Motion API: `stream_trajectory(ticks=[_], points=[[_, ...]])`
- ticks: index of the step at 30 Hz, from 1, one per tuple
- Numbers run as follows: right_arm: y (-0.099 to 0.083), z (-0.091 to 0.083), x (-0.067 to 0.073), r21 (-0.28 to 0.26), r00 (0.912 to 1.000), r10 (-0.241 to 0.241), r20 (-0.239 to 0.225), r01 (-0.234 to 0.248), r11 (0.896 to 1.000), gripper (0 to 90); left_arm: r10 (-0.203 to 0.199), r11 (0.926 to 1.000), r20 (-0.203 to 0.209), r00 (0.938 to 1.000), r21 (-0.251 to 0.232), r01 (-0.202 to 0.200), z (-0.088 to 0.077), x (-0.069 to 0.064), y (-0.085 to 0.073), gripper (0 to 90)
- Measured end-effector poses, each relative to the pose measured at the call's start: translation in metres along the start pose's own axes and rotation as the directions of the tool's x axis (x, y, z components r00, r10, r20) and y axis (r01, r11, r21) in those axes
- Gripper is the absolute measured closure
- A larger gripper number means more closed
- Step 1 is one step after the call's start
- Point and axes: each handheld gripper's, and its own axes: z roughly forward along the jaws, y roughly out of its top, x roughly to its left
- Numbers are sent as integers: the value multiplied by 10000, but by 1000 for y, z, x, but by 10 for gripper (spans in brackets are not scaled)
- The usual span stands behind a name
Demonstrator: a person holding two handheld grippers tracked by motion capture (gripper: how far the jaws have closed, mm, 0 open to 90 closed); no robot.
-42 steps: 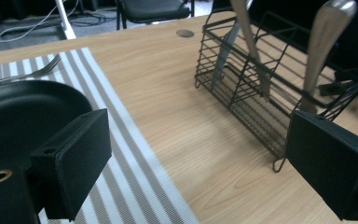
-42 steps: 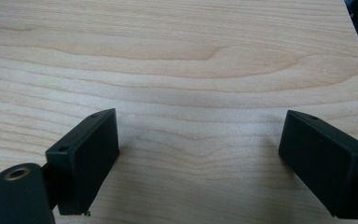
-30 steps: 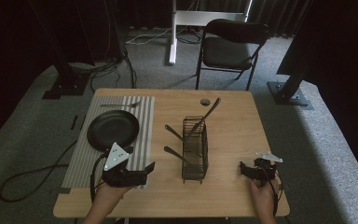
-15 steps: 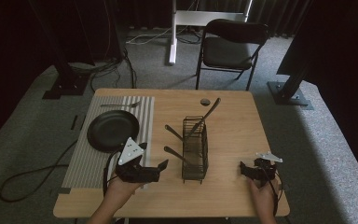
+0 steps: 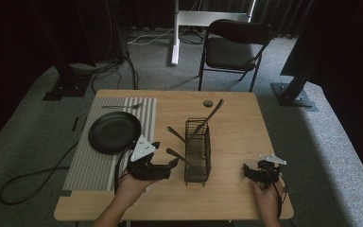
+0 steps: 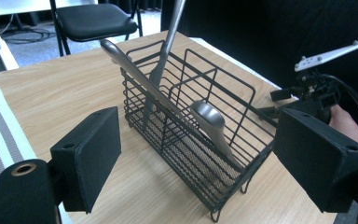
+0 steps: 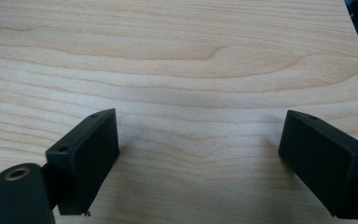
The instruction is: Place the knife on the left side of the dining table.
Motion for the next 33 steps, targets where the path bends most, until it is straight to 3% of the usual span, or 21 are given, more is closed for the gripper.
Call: stream_trajectory(ticks=[8,12,13,14,15,20,23,25,27,28,29,30,31,33], points=[[0,0,0,1,10000,2,-1,-2,10000,112,-214,9997,-40,9998,-152,214,5,1,2,375],[0,0,0,1,10000,1,-1,-1,10000,112,-272,9995,-10,9996,-154,272,6,1,2,413],[0,0,0,1,10000,1,-1,-1,10000,112,-515,9985,58,9987,-185,516,7,3,0,413],[0,0,0,0,10000,-1,0,1,10000,112,-494,9987,160,9986,-149,497,8,4,0,519],[0,0,0,0,10000,1,-1,-1,10000,112,-519,9985,234,9984,-143,523,8,4,0,535],[0,0,0,0,10000,2,-1,-2,10000,112,-61,10000,555,9984,1,61,10,1,-2,713],[0,0,0,1,10000,1,-1,-1,10000,112,-14,9999,630,9980,-104,20,9,1,-3,734],[0,0,0,0,10000,-1,0,1,10000,112,-468,9984,1252,9910,-265,505,7,3,-3,786],[0,0,0,0,10000,2,-1,-2,10000,112,-503,9982,1396,9889,-253,543,7,3,-2,808],[0,0,0,1,10000,1,-1,-1,10000,112,-613,9975,1676,9839,-252,665,6,2,-2,808],[0,0,0,1,10000,1,-1,-1,10000,112,-613,9975,1676,9839,-252,665,6,2,-2,826],[0,0,0,2,10000,1,-1,-1,10000,112,-640,9975,1877,9801,-182,686,6,0,0,833],[0,0,0,2,10000,1,-1,-1,10000,112,-357,9990,1906,9810,-185,400,6,-4,2,834],[0,0,0,0,10000,0,-1,0,10000,112,-171,9996,1829,9830,-183,208,6,-8,4,835]])
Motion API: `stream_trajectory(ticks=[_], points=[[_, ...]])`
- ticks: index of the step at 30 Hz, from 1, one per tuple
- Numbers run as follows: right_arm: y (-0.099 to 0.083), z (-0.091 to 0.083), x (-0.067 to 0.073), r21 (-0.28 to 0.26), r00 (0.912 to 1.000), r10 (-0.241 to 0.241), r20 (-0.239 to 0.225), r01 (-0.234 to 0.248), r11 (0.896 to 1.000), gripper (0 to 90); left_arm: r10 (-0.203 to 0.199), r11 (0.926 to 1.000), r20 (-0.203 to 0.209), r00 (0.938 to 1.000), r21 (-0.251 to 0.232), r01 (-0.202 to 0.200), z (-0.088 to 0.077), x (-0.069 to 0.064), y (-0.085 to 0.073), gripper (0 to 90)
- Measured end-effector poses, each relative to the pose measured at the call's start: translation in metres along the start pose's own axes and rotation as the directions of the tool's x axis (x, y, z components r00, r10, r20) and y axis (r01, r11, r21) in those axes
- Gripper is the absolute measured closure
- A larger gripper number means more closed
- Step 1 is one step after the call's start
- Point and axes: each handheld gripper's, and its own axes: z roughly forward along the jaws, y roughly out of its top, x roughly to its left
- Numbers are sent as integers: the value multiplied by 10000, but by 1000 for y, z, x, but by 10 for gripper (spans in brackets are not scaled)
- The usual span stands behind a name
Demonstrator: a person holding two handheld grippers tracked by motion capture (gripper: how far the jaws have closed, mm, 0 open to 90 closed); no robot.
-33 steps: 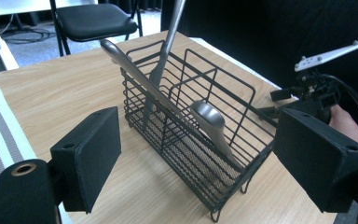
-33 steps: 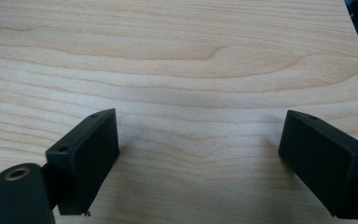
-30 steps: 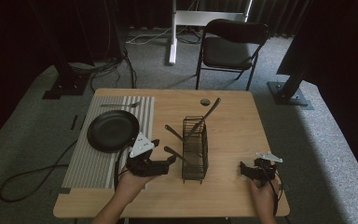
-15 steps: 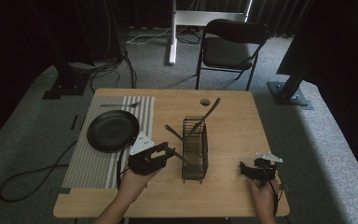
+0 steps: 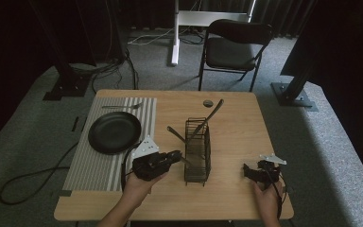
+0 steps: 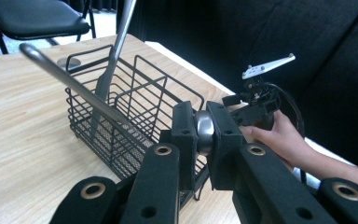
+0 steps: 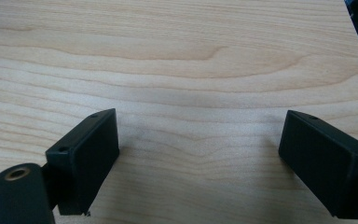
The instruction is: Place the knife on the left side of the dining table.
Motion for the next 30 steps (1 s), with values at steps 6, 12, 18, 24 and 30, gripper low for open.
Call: stream_trajectory(ticks=[6,12,18,24,30], points=[[0,0,0,0,10000,1,0,-1,10000,112,-44,9999,-30,10000,-98,44,5,-1,5,837],[0,0,0,1,10000,1,0,-1,10000,112,165,9997,-65,9998,-161,-166,8,-3,9,841],[0,0,0,1,10000,1,0,-1,10000,112,327,9989,-127,9994,-329,-331,9,-3,16,841],[0,0,0,0,10000,2,-2,-2,10000,112,522,9976,-46,9986,-460,-524,6,-3,26,842],[0,0,0,0,10000,1,0,-1,10000,112,703,9960,114,9975,-558,-696,3,-7,35,842]])
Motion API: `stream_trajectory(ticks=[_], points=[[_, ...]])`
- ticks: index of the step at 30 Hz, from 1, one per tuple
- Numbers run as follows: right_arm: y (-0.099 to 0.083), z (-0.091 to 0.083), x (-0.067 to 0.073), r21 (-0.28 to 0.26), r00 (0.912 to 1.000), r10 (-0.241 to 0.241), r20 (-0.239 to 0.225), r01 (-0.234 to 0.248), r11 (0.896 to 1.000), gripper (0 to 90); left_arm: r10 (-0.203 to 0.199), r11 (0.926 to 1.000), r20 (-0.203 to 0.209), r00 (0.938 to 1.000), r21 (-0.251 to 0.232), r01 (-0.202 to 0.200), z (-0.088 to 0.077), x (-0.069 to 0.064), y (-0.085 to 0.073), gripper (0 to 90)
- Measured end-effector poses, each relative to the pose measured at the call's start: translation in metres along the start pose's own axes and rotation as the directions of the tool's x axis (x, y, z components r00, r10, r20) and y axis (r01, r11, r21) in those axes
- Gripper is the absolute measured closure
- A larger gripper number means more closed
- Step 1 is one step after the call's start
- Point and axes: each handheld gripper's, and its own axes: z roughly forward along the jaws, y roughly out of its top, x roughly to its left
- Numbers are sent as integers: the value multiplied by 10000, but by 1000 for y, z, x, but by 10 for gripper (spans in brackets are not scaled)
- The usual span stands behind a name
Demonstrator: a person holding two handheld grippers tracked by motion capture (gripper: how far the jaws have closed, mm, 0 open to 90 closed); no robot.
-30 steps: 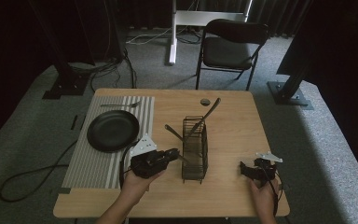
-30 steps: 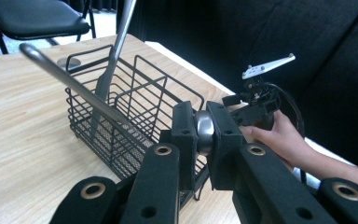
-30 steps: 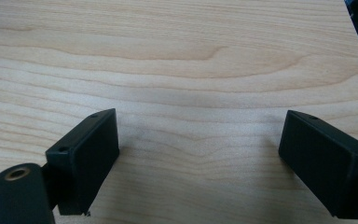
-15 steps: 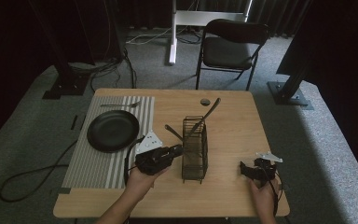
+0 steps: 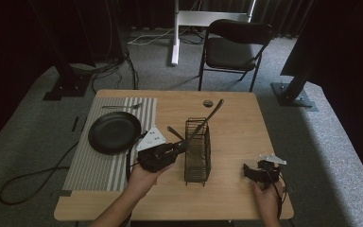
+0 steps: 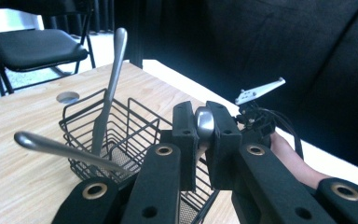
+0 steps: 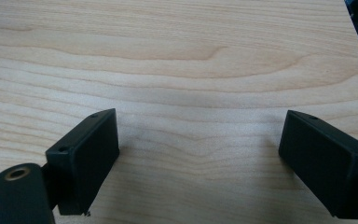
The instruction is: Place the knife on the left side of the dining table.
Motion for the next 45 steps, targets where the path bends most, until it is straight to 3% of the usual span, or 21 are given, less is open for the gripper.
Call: stream_trajectory(ticks=[3,6,12,13,18,23,28,29,34,40,42,45], points=[[0,0,0,1,10000,1,0,-1,10000,112,-208,9997,113,9997,-139,210,-3,2,4,842],[0,0,0,8,10000,-2,-2,2,10000,112,-64,9998,-22,10000,-204,64,-6,1,9,842],[0,0,0,9,10000,-3,-1,3,10000,112,78,9999,153,9999,-98,-77,-10,0,15,841],[0,0,0,7,10000,-3,-3,3,10000,112,308,9995,165,9994,-15,-308,-15,-3,20,841],[0,0,0,2,10000,0,-1,0,10000,112,361,9993,-39,9993,-76,-361,-22,-4,24,841],[0,0,0,1,10000,2,0,-2,10000,112,217,9990,117,9997,-381,-212,-38,-1,32,841],[0,0,0,2,10000,1,0,-1,10000,112,393,9980,37,9992,-490,-390,-48,-3,37,841],[0,0,0,1,10000,1,-1,-1,10000,112,455,9970,-13,9990,-619,-455,-58,-4,41,840],[0,0,0,1,10000,2,1,-2,10000,112,472,9957,-229,9986,-790,-488,-76,-3,46,840],[0,0,0,1,10000,0,0,0,10000,112,493,9953,-469,9977,-806,-529,-89,-1,47,840],[0,0,0,1,10000,4,0,-4,10000,112,444,9950,-808,9957,-860,-513,-105,3,45,840],[0,0,0,1,10000,0,1,0,10000,112,470,9951,-952,9944,-820,-549,-111,5,42,840]])
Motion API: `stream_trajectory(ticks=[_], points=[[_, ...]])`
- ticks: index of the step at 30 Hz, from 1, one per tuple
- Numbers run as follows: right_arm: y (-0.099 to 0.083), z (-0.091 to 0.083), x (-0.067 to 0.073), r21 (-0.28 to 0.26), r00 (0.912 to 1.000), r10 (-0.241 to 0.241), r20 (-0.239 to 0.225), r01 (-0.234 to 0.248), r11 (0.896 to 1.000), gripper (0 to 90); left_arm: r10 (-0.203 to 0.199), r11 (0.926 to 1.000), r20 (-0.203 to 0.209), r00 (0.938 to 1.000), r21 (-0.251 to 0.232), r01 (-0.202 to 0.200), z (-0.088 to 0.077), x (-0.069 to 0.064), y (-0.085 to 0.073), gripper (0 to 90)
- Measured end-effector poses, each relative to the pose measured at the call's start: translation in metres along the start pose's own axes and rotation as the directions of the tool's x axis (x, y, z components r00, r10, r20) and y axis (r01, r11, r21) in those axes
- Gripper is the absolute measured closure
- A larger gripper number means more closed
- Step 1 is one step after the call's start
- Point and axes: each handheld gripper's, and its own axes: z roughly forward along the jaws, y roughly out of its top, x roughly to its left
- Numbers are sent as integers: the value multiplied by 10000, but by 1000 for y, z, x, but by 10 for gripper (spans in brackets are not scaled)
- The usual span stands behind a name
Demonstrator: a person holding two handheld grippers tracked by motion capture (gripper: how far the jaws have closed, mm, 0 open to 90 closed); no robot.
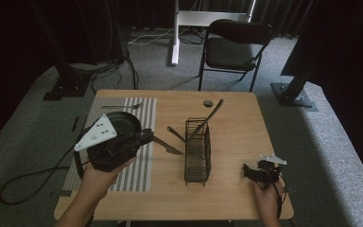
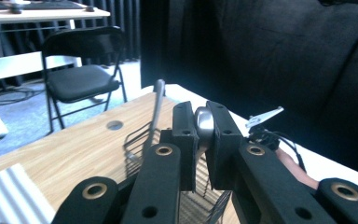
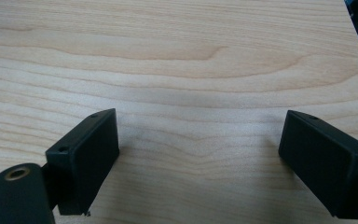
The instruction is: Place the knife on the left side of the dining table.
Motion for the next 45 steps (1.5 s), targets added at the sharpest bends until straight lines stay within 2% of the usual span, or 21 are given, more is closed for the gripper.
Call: stream_trajectory(ticks=[2,7,9,11,15,17,18,20,21,22,23,25,26,29,31,32,34,36,38,40,45], points=[[0,0,0,-1,10000,-2,0,2,10000,112,-216,9998,-306,9993,-41,215,-9,8,-6,840],[0,0,0,-1,10000,0,1,0,10000,112,-578,9982,-773,9953,80,586,-19,23,-19,840],[0,0,0,-1,10000,-1,1,1,10000,112,-578,9982,-773,9953,80,586,-19,23,-19,840],[0,0,0,-1,10000,0,0,0,10000,112,-977,9949,-1232,9876,115,998,-21,37,-32,840],[0,0,0,-2,10000,-1,1,1,10000,112,-1398,9890,-1461,9793,270,1452,-20,52,-46,840],[0,0,0,-2,10000,1,2,-1,10000,112,-1551,9856,-1756,9722,397,1644,-16,59,-55,840],[0,0,0,-2,10000,1,2,-1,10000,112,-1551,9856,-1756,9722,397,1644,-16,59,-55,840],[0,0,0,-2,10000,3,0,-3,10000,112,-1679,9815,-2031,9647,571,1828,-11,66,-64,840],[0,0,0,-1,10000,4,1,-4,10000,112,-1760,9795,-1995,9640,620,1916,-10,68,-67,840],[0,0,0,-2,10000,3,0,-3,10000,112,-2014,9738,-2025,9584,640,2182,-8,72,-71,840],[0,0,0,-2,10000,3,1,-3,10000,112,-2001,9737,-2168,9555,648,2186,-7,74,-74,840],[0,0,0,-2,10000,2,1,-2,10000,112,-1873,9747,-2326,9544,768,2100,-5,75,-77,840],[0,0,0,-1,10000,-2,2,2,10000,112,-1815,9736,-2611,9481,881,2107,-4,78,-82,840],[0,0,0,-1,10000,0,1,0,10000,112,-1949,9669,-2761,9412,1072,2317,-3,85,-88,839],[0,0,0,-1,10000,-1,3,1,10000,112,-2028,9623,-2966,9332,1160,2460,-3,89,-93,840],[0,0,0,0,10000,1,2,-1,10000,112,-2164,9569,-2988,9294,1239,2627,-2,93,-97,839],[0,0,0,0,10000,0,2,0,10000,112,-2384,9512,-2924,9261,1221,2835,-2,96,-102,839],[0,0,0,-1,10000,4,1,-4,10000,112,-2592,9446,-3071,9157,1171,3067,-2,100,-106,839],[0,0,0,-1,10000,3,0,-3,10000,112,-2614,9436,-3113,9137,1171,3098,-1,101,-107,839],[0,0,0,-3,10000,4,1,-4,10000,112,-2945,9344,-3154,9021,1030,3410,-3,107,-111,839],[0,0,0,-1,10000,0,2,0,10000,112,-3043,9311,-3210,8969,988,3512,-5,109,-114,836]])
